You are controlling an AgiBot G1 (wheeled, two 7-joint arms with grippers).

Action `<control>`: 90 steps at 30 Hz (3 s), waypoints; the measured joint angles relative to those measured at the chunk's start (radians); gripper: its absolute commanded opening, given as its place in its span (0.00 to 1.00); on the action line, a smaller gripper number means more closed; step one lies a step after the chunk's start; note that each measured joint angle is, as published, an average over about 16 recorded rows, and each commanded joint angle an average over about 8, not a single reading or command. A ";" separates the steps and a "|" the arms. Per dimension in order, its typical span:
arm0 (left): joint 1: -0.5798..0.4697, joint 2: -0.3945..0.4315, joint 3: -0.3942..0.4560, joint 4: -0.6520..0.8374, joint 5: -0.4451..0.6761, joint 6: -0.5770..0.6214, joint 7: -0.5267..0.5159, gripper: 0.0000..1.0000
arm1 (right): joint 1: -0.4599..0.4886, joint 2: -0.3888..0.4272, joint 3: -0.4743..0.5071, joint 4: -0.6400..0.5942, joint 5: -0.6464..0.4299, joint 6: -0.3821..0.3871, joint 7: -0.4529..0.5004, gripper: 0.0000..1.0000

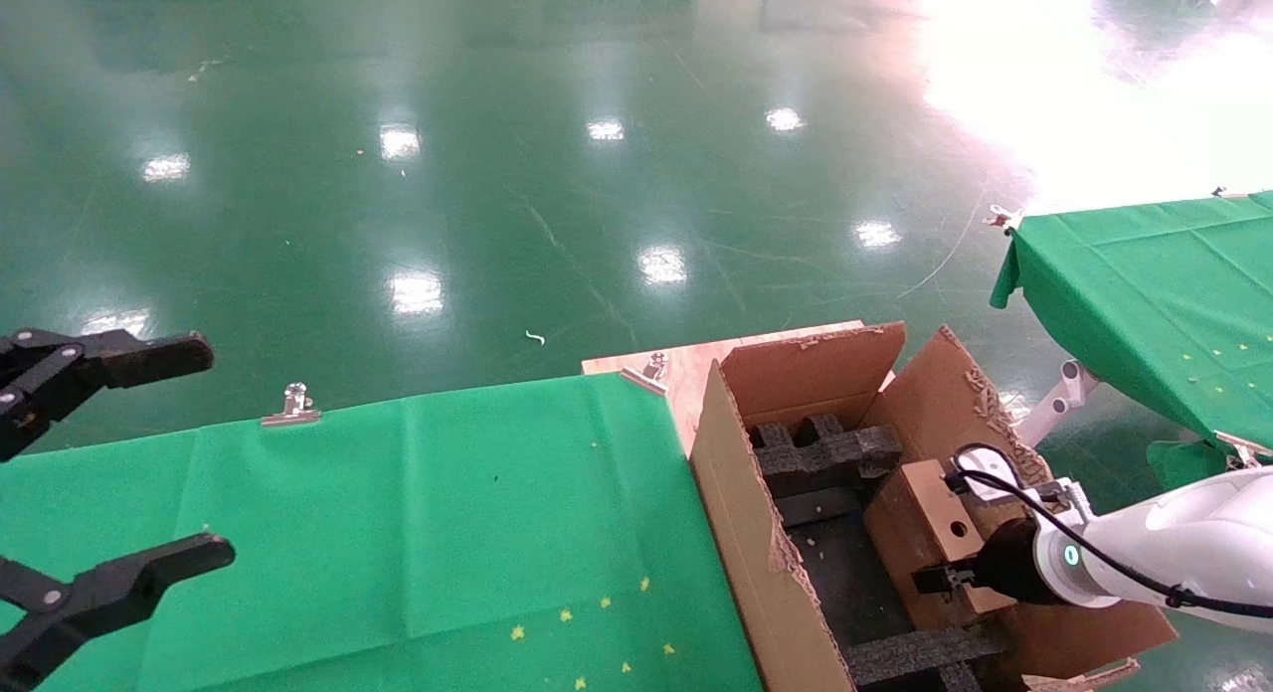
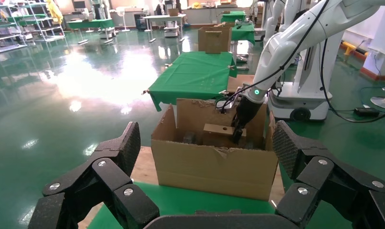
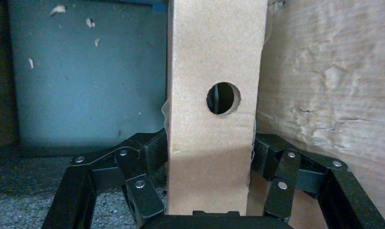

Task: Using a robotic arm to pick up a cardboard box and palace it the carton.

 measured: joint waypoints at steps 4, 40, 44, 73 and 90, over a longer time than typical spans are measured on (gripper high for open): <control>0.000 0.000 0.000 0.000 0.000 0.000 0.000 1.00 | -0.006 -0.009 -0.003 -0.017 0.014 0.003 -0.017 0.58; 0.000 0.000 0.000 0.000 0.000 0.000 0.000 1.00 | 0.107 0.036 0.049 0.064 0.005 -0.030 -0.015 1.00; 0.000 0.000 0.000 0.000 0.000 0.000 0.000 1.00 | 0.163 0.046 0.079 0.099 0.022 -0.034 -0.036 1.00; 0.000 0.000 0.000 0.000 0.000 0.000 0.000 1.00 | 0.454 0.040 0.311 0.173 0.595 -0.259 -0.486 1.00; 0.000 0.000 0.000 0.000 0.000 0.000 0.000 1.00 | 0.264 0.002 0.548 0.157 0.723 -0.383 -0.742 1.00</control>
